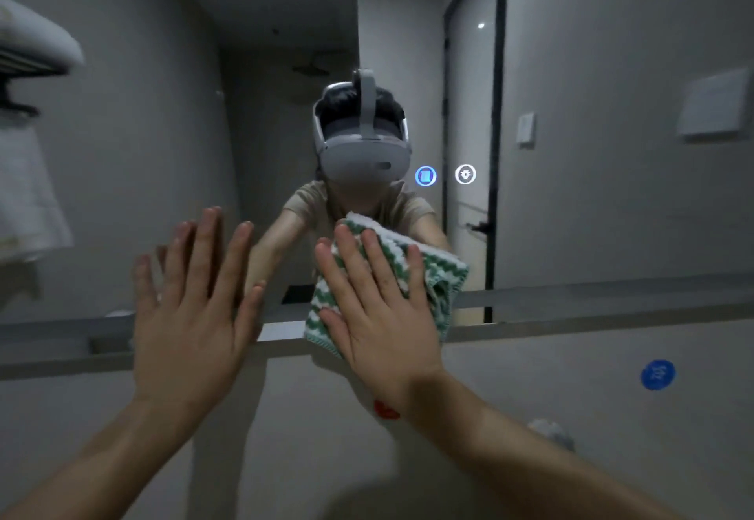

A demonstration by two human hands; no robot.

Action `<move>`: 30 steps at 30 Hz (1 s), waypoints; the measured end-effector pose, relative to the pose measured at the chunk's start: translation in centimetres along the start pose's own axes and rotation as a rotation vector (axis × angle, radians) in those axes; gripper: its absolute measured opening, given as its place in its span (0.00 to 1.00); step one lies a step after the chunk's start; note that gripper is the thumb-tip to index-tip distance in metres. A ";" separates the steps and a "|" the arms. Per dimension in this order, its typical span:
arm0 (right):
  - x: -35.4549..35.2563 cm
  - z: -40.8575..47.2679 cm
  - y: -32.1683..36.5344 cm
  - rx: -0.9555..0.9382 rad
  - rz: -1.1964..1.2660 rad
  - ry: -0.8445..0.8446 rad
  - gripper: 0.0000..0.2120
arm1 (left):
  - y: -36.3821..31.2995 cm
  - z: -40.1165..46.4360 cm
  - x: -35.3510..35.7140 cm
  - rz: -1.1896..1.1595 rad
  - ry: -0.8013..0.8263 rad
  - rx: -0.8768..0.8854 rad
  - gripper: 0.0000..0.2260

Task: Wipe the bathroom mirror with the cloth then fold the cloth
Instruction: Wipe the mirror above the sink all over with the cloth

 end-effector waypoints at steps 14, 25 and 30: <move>-1.3 2.4 -0.8 -0.382 0.025 -0.044 0.24 | -2.6 1.8 0.1 -0.123 -0.002 0.019 0.27; -2.2 -3.4 -19.1 -0.367 -0.141 -0.086 0.25 | -20.6 3.8 -0.3 -0.184 0.002 0.077 0.28; -2.3 -5.4 -25.4 -0.330 -0.154 -0.089 0.25 | -27.5 6.2 -0.7 -0.180 -0.006 0.079 0.27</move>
Point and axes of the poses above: each hand's wrist, its own z-axis towards the middle knuckle, its own x-axis out of the palm, y = z × x, the point moved 4 cm from there along z, towards the middle knuckle, and after that the axes turned 9 degrees about y, right-handed, at the moved point
